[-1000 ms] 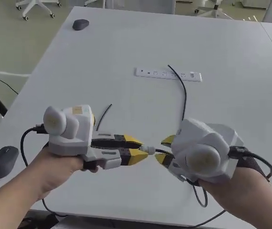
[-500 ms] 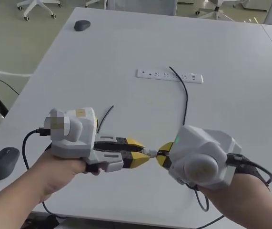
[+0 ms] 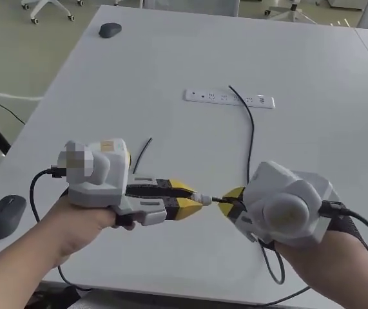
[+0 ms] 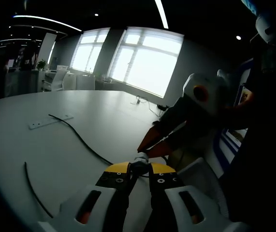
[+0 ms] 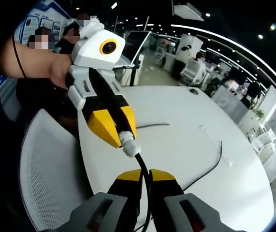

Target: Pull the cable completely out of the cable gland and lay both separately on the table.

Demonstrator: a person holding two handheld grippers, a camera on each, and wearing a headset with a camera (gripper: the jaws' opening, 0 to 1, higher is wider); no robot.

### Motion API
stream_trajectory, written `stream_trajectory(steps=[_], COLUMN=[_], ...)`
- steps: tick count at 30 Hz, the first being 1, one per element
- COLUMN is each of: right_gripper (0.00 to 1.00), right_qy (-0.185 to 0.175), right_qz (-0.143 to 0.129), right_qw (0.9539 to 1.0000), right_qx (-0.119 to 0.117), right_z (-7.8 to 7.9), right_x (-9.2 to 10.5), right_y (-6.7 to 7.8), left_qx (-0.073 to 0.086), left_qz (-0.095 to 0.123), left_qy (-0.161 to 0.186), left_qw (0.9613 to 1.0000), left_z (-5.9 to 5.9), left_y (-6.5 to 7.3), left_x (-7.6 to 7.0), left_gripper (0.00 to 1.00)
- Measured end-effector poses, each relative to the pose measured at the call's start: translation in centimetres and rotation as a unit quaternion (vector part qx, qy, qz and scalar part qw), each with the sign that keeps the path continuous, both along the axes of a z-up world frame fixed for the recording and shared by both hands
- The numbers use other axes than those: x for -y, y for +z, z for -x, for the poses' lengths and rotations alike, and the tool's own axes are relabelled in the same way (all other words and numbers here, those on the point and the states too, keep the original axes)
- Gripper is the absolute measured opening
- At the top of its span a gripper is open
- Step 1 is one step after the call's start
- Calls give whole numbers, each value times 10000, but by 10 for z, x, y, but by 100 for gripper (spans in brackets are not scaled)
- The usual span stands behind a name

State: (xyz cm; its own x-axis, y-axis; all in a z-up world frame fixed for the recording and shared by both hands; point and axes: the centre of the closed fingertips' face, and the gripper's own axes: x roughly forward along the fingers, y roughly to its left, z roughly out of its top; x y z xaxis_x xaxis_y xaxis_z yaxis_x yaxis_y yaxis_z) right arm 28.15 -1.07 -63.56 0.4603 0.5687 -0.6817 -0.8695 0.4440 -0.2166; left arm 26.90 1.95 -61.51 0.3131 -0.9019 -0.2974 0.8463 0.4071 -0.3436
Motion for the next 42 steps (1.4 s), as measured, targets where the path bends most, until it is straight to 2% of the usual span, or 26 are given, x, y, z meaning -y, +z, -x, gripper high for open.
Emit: stream_trajectory(steps=[8, 10, 13, 16, 19, 21, 22, 23, 24, 25, 27, 31, 36, 42], right_gripper=[0, 0, 0, 0, 0, 0, 0, 0, 0, 0, 0, 0, 0, 1], right_qy=[-412, -532, -690, -963, -1265, -1516, -1667, -1773, -1840, -1998, -2062, -2237, -2324, -2189], right_qz=[-184, -348, -396, -524, -658, -832, -983, -1084, -1115, -1152, -1122, -1194, -1188, -1202], right_qw=[9988, 9977, 9965, 9933, 9876, 9809, 9749, 9707, 9686, 9636, 9625, 9544, 9517, 9557], right_qx=[-190, -256, -274, -376, -657, -887, -1101, -1206, -1249, -1356, -1361, -1577, -1618, -1556], right_z=[-3, -4, -5, -8, -8, -8, -7, -7, -7, -8, -9, -5, -2, -2], right_x=[11, 13, 18, 27, 35, 40, 42, 44, 45, 50, 56, 58, 58, 57], right_y=[-8, -9, -12, -16, -26, -33, -38, -41, -42, -46, -51, -59, -61, -59], left_qx=[-7, -20, -28, -33, -30, -31, -35, -54, -70, -80, -87, -96, -113, -110], left_qz=[-21, -12, -14, 16, 8, -12, -17, -24, -28, -31, -25, -79, -95, -131], left_qy=[23, 32, 50, 76, 95, 95, 94, 97, 99, 102, 110, 68, 62, 89], left_qw=[10000, 10000, 10000, 10000, 10000, 9999, 9999, 9999, 9999, 9999, 9999, 9999, 9999, 9998], left_z=[-1, -1, -1, -1, -1, 0, 0, 1, 1, 1, 2, 2, 1, -2], left_y=[-1, -1, -1, 0, 0, -1, -2, -3, -4, -5, -5, -10, -12, -12], left_x=[-1, -1, -1, -2, -3, -2, -2, -2, -2, -2, -1, 2, 3, 1], left_gripper=[15, 15, 15, 15, 15, 15, 15, 15, 15, 15, 15, 15, 15, 15])
